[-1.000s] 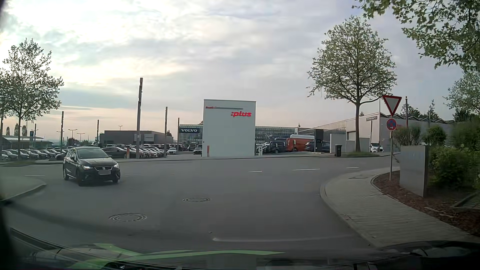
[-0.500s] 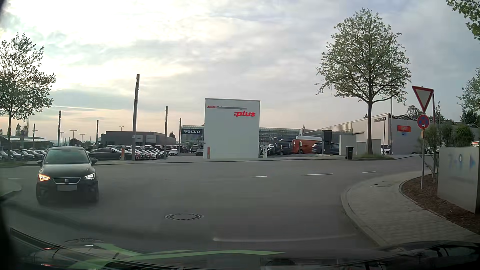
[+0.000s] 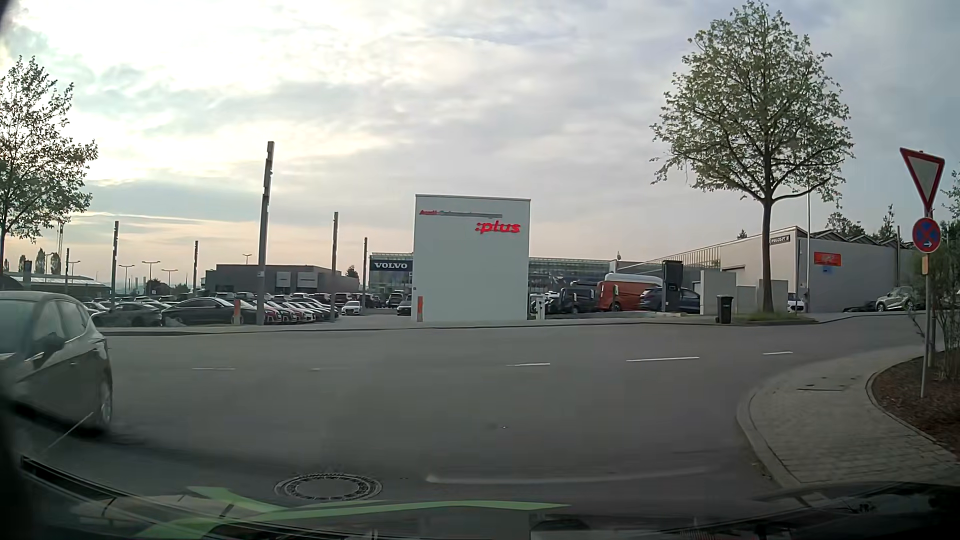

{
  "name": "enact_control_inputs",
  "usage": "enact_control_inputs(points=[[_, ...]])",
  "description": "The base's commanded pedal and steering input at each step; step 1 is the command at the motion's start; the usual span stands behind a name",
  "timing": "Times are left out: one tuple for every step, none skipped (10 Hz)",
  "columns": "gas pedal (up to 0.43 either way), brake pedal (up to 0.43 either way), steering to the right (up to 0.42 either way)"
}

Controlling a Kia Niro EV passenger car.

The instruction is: Follow the waypoints while adhering to traffic rules and regulations

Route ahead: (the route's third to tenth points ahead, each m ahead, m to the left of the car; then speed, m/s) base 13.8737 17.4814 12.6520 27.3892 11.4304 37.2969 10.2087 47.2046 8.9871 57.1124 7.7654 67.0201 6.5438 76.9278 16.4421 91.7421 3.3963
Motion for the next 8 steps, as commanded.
enact_control_inputs(points=[[0.000, 0.171, -0.045], [0.000, 0.171, -0.047], [0.000, 0.165, -0.048], [0.000, 0.159, -0.051], [0.000, 0.159, -0.055], [0.000, 0.159, -0.058], [0.000, 0.159, -0.060], [0.000, 0.159, -0.060]])
